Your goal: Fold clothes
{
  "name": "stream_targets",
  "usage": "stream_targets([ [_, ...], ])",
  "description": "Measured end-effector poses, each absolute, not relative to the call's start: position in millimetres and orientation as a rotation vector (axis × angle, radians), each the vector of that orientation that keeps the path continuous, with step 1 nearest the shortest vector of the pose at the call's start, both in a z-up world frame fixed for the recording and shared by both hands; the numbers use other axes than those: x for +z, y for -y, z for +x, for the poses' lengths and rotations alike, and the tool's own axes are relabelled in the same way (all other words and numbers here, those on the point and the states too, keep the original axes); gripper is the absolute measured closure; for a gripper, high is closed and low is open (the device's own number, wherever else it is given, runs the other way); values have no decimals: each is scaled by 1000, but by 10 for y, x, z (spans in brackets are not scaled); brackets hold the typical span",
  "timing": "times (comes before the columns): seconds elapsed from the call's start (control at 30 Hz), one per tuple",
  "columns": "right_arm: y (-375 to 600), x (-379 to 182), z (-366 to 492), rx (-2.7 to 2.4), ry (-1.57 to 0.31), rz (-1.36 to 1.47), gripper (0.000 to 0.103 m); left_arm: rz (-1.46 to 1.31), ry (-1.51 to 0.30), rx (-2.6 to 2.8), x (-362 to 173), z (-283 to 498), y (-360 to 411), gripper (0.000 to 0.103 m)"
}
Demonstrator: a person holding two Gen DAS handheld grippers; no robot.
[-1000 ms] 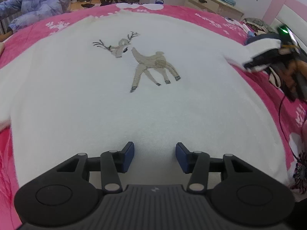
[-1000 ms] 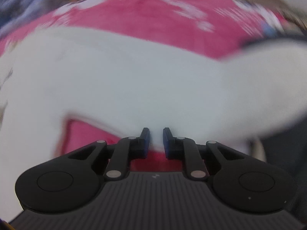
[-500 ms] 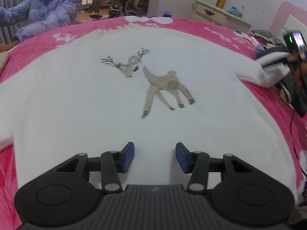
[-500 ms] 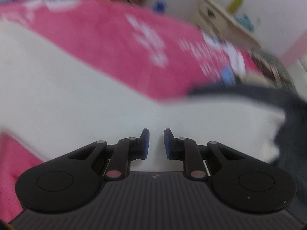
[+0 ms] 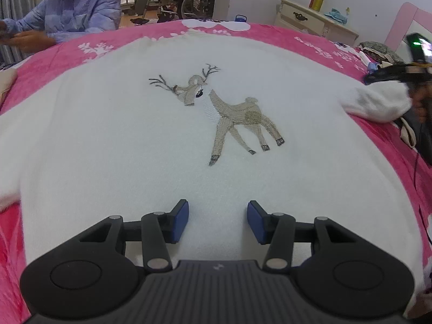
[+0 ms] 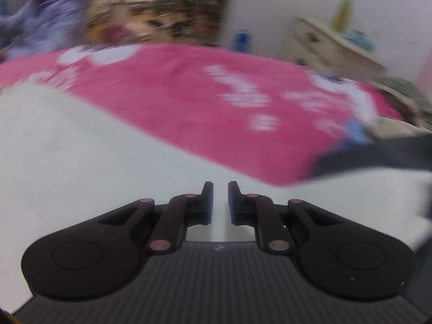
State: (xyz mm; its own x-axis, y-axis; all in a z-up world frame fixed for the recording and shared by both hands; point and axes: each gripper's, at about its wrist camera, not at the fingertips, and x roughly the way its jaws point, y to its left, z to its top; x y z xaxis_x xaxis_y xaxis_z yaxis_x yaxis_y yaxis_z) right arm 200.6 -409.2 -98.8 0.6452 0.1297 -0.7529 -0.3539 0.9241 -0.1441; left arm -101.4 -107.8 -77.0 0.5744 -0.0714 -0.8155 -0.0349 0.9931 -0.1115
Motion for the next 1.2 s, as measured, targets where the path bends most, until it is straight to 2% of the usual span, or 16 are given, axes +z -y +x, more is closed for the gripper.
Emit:
stream_targets([
  [0.13, 3963, -1216, 2000, 297, -841, -387, 92, -137, -963, -19, -761, -1024, 1054, 53],
  [0.27, 4588, -1091, 2196, 81, -833, -342, 92, -147, -959, -29, -770, -1041, 1021, 53],
  [0.37, 5213, -809, 2275, 8, -798, -121, 97, -150, -959, -35, -777, -1035, 1010, 53],
  [0.43, 5355, -648, 2227, 2, -770, -34, 93, -153, -957, -38, -783, -1032, 1004, 53],
  [0.6, 5569, -637, 2196, -8, -768, 38, 94, -152, -955, -29, -800, -1008, 1024, 52],
  [0.73, 6163, -548, 2057, -134, -668, 307, 94, -160, -958, -31, -792, -1011, 1007, 52],
  [0.87, 6483, -403, 1808, -251, -593, 432, 89, -166, -957, -29, -795, -1016, 998, 52],
  [1.0, 6299, -242, 1623, -129, -579, 399, 88, -146, -951, -21, -796, -1028, 1032, 52],
  [1.1, 6024, -310, 1616, -28, -685, 269, 84, -150, -947, -12, -790, -1039, 1036, 52],
  [1.2, 6047, -435, 1596, -132, -755, 190, 86, -165, -949, 2, -766, -1059, 1028, 52],
])
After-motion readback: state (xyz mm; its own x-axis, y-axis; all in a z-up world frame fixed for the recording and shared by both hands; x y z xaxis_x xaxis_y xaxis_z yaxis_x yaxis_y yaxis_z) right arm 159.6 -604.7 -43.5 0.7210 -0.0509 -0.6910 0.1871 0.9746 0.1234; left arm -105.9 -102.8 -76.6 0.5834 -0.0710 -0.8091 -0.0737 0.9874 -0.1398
